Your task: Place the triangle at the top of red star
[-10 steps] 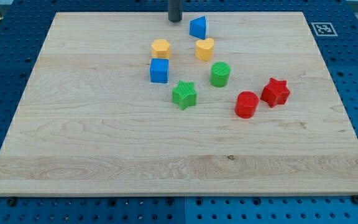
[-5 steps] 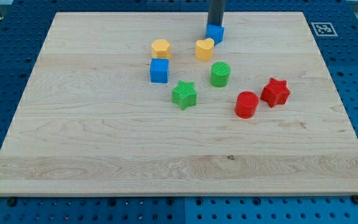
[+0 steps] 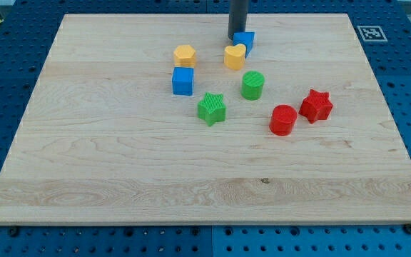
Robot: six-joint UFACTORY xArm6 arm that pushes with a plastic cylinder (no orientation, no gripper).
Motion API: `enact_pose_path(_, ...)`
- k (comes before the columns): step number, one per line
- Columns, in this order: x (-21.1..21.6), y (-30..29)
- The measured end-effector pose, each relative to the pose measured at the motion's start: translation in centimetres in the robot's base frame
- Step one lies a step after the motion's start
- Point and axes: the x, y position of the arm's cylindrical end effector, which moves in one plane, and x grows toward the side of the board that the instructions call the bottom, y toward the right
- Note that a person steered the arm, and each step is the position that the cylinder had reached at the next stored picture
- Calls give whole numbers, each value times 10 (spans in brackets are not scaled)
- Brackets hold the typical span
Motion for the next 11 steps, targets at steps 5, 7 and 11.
enact_pose_path(5,14,-5)
enact_pose_path(7,40,51)
enact_pose_path(11,63,150)
